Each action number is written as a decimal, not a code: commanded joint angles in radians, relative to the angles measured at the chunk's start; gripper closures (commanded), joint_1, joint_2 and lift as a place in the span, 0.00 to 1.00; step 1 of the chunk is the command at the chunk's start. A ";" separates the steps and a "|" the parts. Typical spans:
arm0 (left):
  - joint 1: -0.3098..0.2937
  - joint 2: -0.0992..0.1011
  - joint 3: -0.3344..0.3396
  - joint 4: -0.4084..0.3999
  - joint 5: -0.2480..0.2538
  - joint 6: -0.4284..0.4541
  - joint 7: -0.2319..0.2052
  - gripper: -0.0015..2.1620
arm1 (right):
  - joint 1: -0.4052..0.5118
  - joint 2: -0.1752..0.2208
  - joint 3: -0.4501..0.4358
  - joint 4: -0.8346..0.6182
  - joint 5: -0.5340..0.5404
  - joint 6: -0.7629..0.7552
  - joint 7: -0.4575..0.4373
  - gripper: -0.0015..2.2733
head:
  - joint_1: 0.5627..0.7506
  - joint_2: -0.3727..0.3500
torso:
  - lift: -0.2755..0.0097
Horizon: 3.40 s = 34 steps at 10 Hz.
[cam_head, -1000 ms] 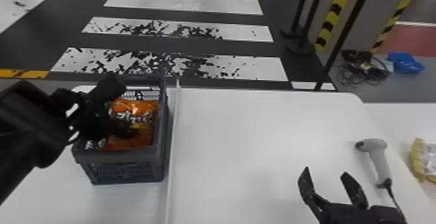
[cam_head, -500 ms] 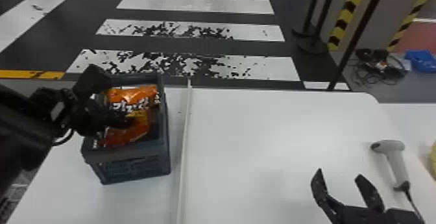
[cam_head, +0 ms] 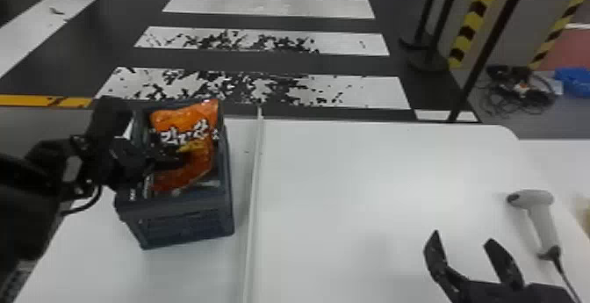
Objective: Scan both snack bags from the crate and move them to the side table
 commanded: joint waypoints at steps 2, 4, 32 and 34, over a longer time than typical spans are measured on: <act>0.076 -0.052 0.080 -0.008 0.030 -0.142 0.024 0.99 | -0.001 0.000 0.000 0.001 0.006 0.001 -0.001 0.05 | 0.70 0.47 | 0.62; 0.104 -0.067 0.130 -0.022 0.064 -0.201 0.040 0.99 | -0.001 0.002 0.001 0.001 0.009 0.001 -0.001 0.05 | 0.70 0.48 | 0.62; -0.025 -0.460 -0.588 -0.022 -0.120 0.296 0.212 0.88 | 0.026 0.005 -0.071 -0.087 -0.016 0.028 -0.002 0.05 | 0.70 0.03 | 0.62; 0.004 -0.451 -0.577 -0.034 -0.081 0.296 0.246 0.00 | 0.025 0.003 -0.071 -0.087 -0.016 0.028 -0.002 0.05 | 0.70 0.03 | 0.62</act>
